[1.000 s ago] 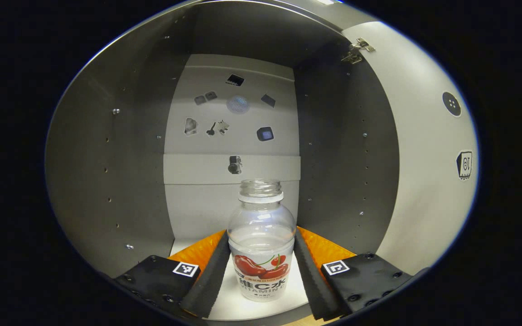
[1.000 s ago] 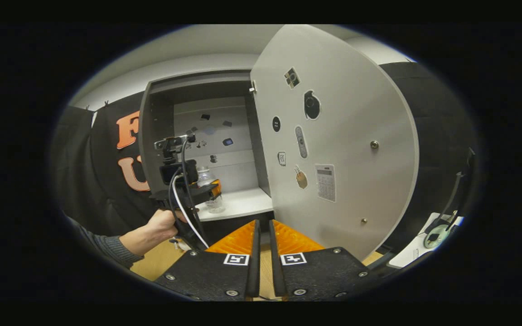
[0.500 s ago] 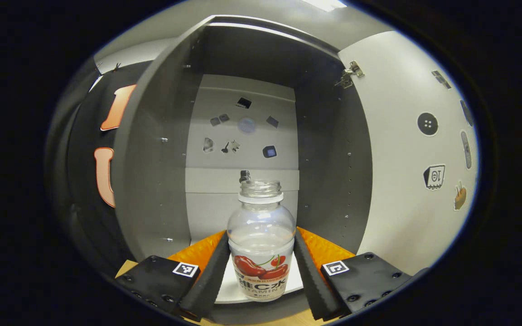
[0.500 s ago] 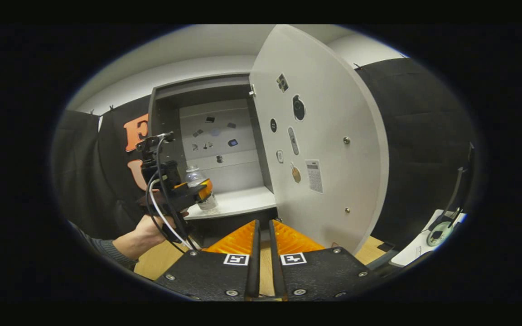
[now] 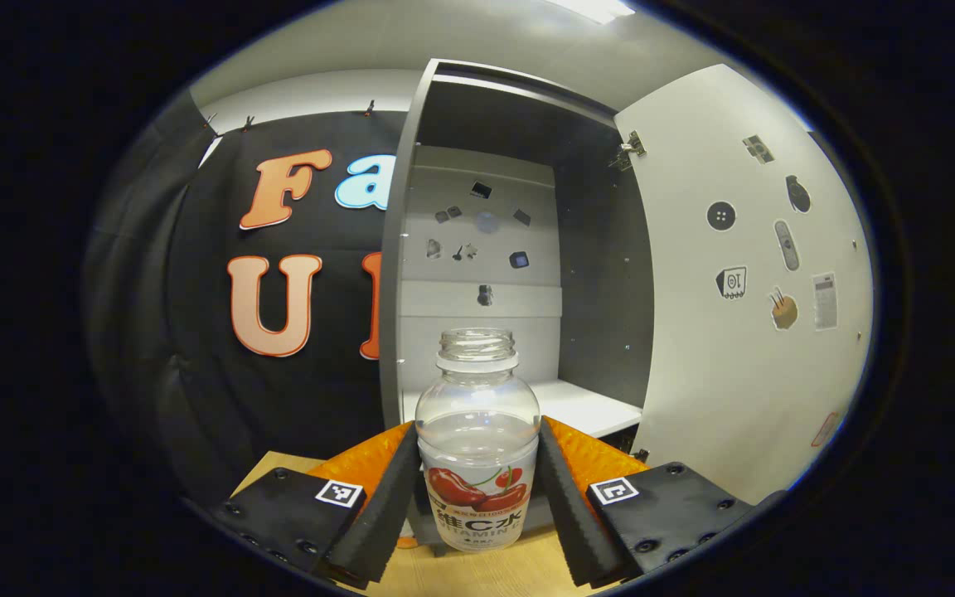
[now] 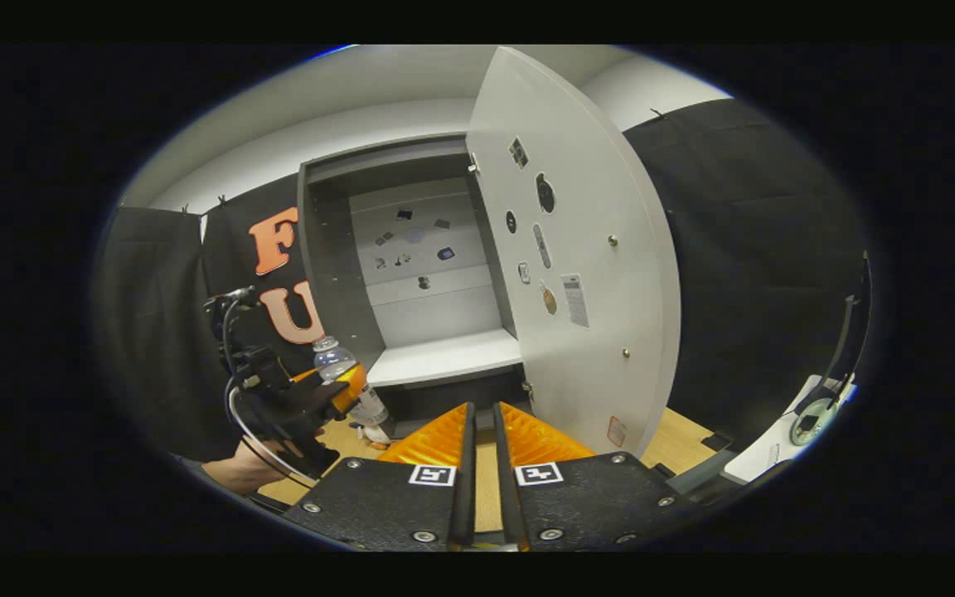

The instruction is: Open the cabinet door with the right hand, grasp the bottle in the cabinet with the left hand and place it on the coaster, then close the cabinet door with the right hand.

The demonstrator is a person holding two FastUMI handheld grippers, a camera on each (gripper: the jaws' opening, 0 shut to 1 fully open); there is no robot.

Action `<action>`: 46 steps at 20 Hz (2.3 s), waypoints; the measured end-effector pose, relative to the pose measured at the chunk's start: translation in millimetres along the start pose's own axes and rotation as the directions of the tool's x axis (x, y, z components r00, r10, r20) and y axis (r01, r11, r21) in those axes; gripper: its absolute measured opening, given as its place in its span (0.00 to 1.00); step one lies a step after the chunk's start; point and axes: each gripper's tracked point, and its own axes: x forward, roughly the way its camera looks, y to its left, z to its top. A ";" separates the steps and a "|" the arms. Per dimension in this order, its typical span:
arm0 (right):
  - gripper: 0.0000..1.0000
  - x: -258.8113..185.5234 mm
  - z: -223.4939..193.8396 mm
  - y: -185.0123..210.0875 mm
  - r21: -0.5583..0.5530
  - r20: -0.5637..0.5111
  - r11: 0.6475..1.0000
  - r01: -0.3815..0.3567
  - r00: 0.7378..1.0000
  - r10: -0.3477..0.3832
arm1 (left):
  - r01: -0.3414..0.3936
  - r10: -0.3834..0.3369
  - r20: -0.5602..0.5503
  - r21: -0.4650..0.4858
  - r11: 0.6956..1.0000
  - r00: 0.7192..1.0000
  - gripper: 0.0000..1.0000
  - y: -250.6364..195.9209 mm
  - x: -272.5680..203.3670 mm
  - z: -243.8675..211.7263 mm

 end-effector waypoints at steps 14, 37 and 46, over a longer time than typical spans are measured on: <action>0.13 -5.7 -45.7 23.6 -0.039 -0.140 0.998 -0.055 0.989 0.049 | -0.070 0.073 -0.075 0.045 0.997 0.994 0.85 39.0 -97.8 -145.2; 0.13 31.8 -111.6 43.7 -0.054 -0.312 0.996 -0.076 0.948 0.056 | -0.090 0.099 -0.198 0.057 0.994 0.975 0.85 55.7 -104.8 -276.5; 0.13 25.8 -118.9 46.6 -0.039 -0.333 0.996 -0.076 0.941 0.059 | -0.100 0.113 -0.191 0.076 0.992 0.975 0.88 55.4 -109.3 -264.7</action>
